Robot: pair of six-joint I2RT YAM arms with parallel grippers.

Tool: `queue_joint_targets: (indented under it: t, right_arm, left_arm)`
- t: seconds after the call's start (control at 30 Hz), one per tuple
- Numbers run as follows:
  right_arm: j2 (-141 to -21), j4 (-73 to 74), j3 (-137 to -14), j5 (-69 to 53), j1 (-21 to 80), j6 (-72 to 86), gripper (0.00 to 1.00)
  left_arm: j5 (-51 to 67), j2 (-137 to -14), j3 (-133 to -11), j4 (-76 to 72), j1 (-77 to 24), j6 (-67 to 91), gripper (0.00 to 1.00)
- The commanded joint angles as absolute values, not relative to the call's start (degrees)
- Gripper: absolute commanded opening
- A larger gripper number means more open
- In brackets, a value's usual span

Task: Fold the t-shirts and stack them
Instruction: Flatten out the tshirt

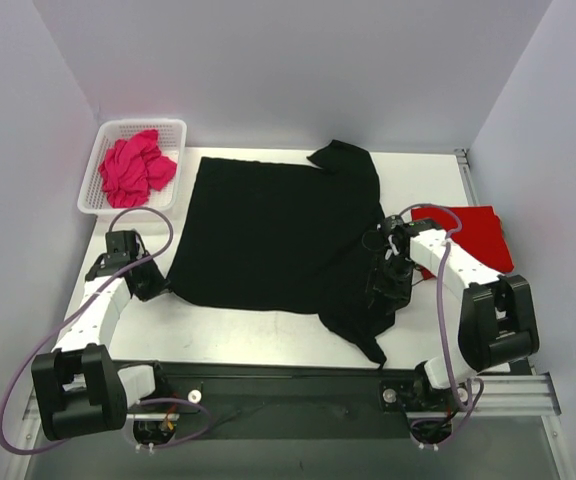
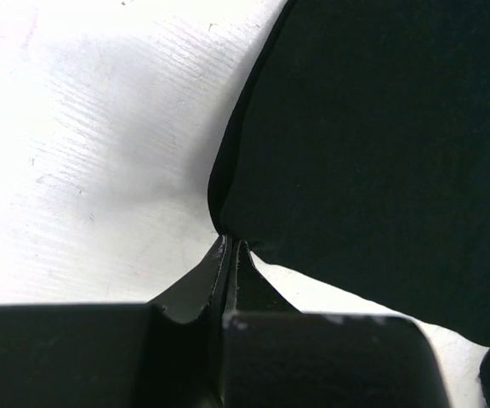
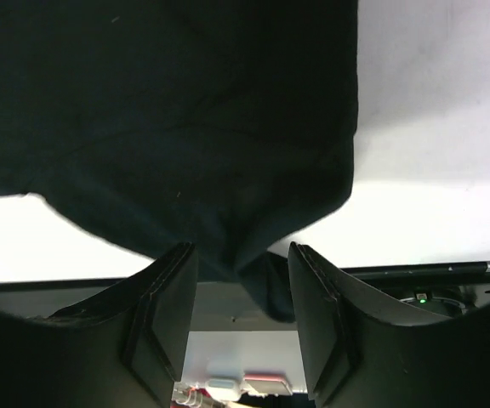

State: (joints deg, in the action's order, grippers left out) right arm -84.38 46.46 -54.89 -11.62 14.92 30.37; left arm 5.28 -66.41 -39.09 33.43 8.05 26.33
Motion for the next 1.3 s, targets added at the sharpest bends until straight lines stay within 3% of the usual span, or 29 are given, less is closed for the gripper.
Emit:
queue_joint_targets:
  t: [0.0,0.5,0.6,0.67,0.7,0.73,1.0,1.17,1.27]
  right_arm:
    - [-86.39,47.37,-54.67,-9.95,14.85,30.85,0.47]
    - [-91.49,45.80,-52.47,-4.84,14.06,34.19,0.53]
    - [-93.51,44.92,-53.78,-4.40,14.06,34.10,0.38]
    - [-94.83,45.17,-55.19,-4.13,13.97,33.31,0.12]
    - [-95.01,45.87,-56.67,-3.78,13.71,33.14,0.03]
    - [-94.75,46.49,-57.47,-3.61,13.62,32.87,0.00]
    - [-89.30,50.27,-63.62,-1.93,8.97,31.91,0.00]
    - [-96.40,50.19,-70.57,-1.15,8.17,29.27,0.00]
    - [-100.72,50.45,-75.40,-1.31,8.09,28.30,0.14]
  left_arm:
    - [7.21,-67.14,-42.45,31.64,8.70,24.79,0.00]
    - [10.63,-71.72,-45.53,28.21,9.67,22.94,0.00]
    - [10.99,-72.33,-45.70,27.77,9.76,22.94,0.00]
    - [11.07,-72.51,-46.32,27.60,10.19,22.76,0.00]
    - [11.25,-72.42,-46.58,27.68,10.37,22.59,0.00]
    - [11.42,-72.33,-47.54,28.03,11.24,22.59,0.00]
    - [14.67,-69.79,-50.71,29.36,17.66,21.27,0.00]
    - [18.54,-72.33,-49.84,27.51,17.93,20.83,0.00]
    - [19.77,-73.65,-50.10,27.16,17.84,20.31,0.00]
